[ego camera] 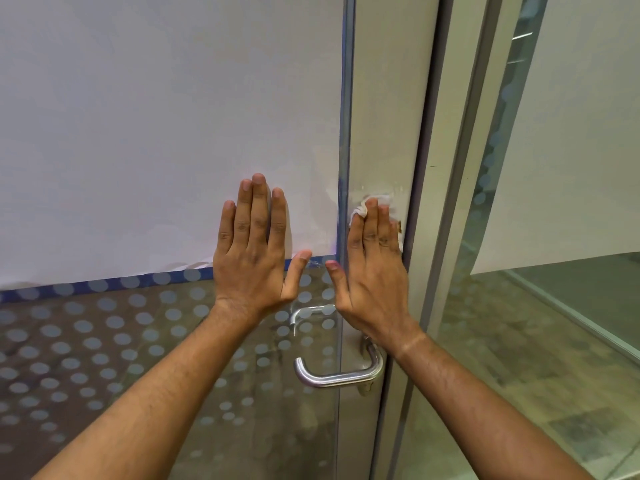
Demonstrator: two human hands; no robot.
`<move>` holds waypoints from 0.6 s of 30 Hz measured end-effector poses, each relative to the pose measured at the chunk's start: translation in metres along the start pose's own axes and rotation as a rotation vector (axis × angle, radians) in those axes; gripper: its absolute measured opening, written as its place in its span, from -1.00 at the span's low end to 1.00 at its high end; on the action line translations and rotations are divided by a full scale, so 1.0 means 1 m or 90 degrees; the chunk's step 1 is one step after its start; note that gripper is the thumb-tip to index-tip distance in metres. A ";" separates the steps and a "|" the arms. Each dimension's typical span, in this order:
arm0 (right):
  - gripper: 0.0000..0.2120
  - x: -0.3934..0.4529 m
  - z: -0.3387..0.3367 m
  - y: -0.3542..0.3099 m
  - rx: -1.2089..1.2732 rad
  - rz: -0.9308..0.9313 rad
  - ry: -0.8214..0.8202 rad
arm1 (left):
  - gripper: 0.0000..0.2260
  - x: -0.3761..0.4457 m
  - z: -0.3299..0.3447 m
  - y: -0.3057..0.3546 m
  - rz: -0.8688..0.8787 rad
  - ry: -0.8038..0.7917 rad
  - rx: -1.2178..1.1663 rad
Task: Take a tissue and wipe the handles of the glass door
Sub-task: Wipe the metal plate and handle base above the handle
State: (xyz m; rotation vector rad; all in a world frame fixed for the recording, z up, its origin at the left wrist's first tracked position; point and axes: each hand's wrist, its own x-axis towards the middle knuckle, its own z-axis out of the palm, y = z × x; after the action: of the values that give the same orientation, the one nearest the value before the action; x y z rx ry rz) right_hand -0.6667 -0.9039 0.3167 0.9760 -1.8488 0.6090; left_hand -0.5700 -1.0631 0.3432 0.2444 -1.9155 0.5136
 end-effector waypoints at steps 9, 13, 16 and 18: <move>-0.28 -0.061 0.009 0.008 -0.029 -0.040 -0.104 | -0.11 0.001 0.000 0.000 -0.003 -0.004 0.002; -0.28 -0.027 0.005 0.002 -0.006 -0.013 -0.038 | -0.06 0.001 -0.001 0.000 0.000 -0.007 0.005; -0.27 0.001 0.002 -0.002 0.015 0.003 0.007 | -0.03 0.001 -0.001 0.000 0.001 -0.007 0.003; -0.28 0.002 0.003 -0.001 0.004 -0.009 0.005 | -0.03 0.001 -0.001 0.000 0.002 -0.006 0.004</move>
State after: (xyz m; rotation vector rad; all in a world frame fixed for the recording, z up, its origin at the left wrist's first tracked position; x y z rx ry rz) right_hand -0.6676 -0.9071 0.3170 0.9886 -1.8329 0.6089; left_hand -0.5693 -1.0623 0.3442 0.2478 -1.9238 0.5212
